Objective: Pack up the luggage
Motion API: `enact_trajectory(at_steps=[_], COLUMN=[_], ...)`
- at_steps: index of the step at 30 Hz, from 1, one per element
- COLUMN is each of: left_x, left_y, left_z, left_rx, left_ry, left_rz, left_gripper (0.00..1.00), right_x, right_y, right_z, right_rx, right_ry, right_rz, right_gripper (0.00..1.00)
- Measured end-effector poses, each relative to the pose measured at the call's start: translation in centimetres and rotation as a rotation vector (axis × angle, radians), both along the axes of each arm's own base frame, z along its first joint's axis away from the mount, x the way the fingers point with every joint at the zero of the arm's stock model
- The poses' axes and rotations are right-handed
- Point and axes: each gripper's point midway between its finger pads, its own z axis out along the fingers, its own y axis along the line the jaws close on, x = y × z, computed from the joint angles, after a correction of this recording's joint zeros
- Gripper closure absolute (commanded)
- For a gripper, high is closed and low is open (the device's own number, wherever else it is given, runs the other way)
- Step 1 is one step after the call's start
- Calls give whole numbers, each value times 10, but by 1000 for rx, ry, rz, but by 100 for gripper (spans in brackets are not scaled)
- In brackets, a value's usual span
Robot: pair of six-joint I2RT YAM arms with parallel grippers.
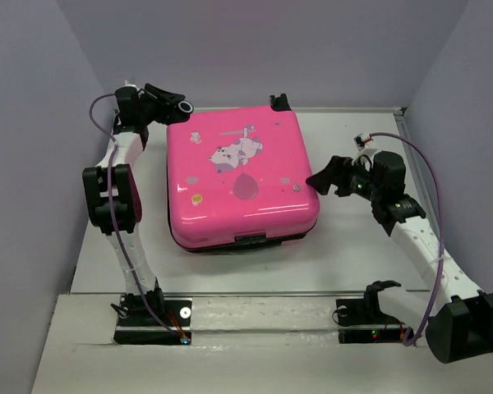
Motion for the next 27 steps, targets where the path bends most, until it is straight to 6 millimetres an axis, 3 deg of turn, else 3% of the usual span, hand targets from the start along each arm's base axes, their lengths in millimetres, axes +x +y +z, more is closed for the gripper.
enact_trajectory(at_steps=[7, 14, 19, 23, 27], left_x=[-14, -16, -12, -17, -27], left_y=[-9, -16, -26, -13, -5], left_z=[32, 44, 38, 16, 6], left_rx=[-1, 43, 146, 266, 312], left_ry=[-28, 5, -3, -1, -6], left_rz=[-21, -23, 31, 104, 132], left_gripper=[94, 94, 94, 94, 94], right_x=[0, 11, 32, 43, 56], right_y=[6, 14, 21, 27, 29], right_z=[-1, -1, -1, -2, -6], right_rx=[21, 19, 10, -7, -23], right_ry=[16, 37, 62, 83, 93], right_rz=[29, 41, 19, 15, -2], right_gripper=[0, 0, 0, 0, 0])
